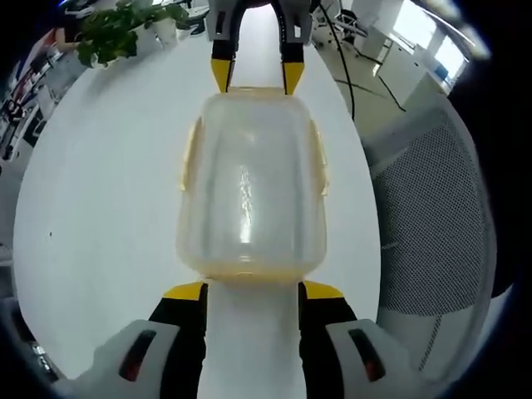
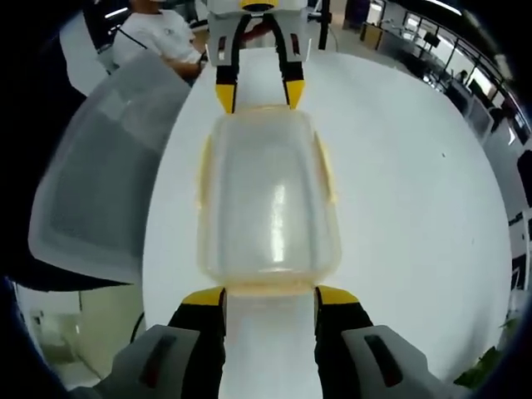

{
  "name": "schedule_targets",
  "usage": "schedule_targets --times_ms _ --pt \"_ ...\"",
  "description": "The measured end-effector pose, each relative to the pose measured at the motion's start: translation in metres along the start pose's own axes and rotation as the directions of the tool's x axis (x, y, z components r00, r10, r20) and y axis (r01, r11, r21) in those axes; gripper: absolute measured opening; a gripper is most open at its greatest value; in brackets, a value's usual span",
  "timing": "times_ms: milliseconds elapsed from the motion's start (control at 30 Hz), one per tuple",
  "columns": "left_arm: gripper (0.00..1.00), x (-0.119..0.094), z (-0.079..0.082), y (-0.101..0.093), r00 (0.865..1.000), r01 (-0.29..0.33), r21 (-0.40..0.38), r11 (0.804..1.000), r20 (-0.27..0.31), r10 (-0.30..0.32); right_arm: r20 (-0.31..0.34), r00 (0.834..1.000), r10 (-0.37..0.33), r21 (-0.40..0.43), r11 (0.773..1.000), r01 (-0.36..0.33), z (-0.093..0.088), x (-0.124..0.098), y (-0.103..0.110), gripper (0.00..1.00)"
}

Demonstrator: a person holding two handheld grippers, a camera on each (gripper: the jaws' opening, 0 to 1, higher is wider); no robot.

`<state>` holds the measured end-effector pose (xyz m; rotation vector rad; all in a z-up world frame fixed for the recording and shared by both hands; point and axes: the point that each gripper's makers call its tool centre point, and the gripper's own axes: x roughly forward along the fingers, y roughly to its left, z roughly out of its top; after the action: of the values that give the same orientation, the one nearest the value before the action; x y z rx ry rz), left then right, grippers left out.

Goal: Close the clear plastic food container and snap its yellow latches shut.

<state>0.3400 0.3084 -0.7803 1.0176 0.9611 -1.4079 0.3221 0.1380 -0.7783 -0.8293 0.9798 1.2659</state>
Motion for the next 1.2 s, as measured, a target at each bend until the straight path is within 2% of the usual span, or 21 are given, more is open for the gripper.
schedule_targets --times_ms 267,333,700,833,1000,1200 --pt "0.43 -0.001 0.001 -0.001 1.0 0.003 -0.021 1.0 0.013 -0.003 0.007 1.0 -0.004 0.051 0.999 0.004 -0.009 -0.005 0.001 0.41" --pt "0.43 -0.002 0.002 0.001 1.0 0.001 -0.03 1.0 0.019 -0.001 0.026 0.999 0.019 0.078 0.997 -0.021 -0.008 -0.006 0.005 0.41" --pt "0.43 -0.006 -0.001 0.0 0.999 0.016 -0.064 0.998 0.034 -0.014 0.026 1.0 0.011 0.111 0.994 -0.014 -0.011 -0.008 0.005 0.4" --pt "0.43 -0.007 -0.002 -0.002 0.999 0.025 -0.083 0.996 0.036 -0.022 0.033 0.999 0.021 0.15 0.988 -0.025 -0.009 -0.008 0.007 0.38" --pt "0.43 -0.008 -0.004 -0.002 0.999 0.026 -0.13 0.991 0.045 -0.02 0.04 0.999 0.025 0.198 0.98 -0.032 -0.009 -0.009 0.007 0.38" --pt "0.39 -0.011 0.0 -0.002 0.995 0.058 -0.224 0.973 0.087 -0.039 0.069 0.997 0.022 0.258 0.965 -0.039 -0.007 -0.014 0.005 0.36"
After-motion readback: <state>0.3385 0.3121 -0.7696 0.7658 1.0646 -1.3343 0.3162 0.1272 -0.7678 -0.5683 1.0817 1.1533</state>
